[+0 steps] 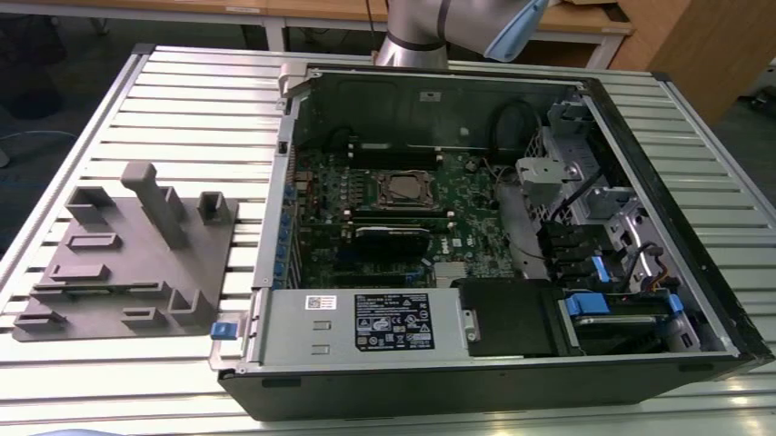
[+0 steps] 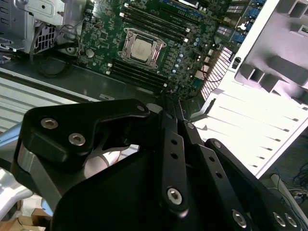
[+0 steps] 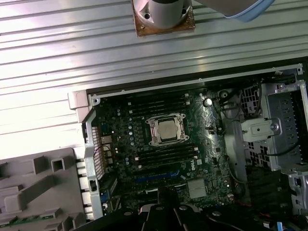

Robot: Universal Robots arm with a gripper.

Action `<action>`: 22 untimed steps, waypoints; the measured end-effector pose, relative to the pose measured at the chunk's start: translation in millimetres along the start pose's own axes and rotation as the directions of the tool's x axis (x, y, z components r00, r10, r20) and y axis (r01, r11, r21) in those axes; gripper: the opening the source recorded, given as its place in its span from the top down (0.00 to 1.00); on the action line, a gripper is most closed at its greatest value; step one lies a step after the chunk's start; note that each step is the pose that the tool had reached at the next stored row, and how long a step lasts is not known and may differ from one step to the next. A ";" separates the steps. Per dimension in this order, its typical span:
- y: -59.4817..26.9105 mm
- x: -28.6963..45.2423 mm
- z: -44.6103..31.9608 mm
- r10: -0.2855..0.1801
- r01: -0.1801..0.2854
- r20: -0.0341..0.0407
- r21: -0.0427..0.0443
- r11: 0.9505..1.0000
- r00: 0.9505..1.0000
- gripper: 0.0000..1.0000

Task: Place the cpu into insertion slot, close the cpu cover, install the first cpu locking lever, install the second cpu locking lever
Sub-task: 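Install the second cpu locking lever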

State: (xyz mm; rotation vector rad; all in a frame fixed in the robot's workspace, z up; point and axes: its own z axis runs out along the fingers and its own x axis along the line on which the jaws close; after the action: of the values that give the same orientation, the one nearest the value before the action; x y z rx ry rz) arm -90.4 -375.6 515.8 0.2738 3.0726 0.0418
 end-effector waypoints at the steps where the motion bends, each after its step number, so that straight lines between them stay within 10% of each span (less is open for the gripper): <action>1: 0.0 0.0 0.2 0.000 0.000 0.000 0.000 1.000 1.000 0.89; 22: -0.1 0.3 4.8 0.000 0.000 0.000 0.000 1.000 1.000 0.89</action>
State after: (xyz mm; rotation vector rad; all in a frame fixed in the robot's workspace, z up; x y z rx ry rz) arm -90.4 -375.6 510.9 0.2738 3.0727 0.0417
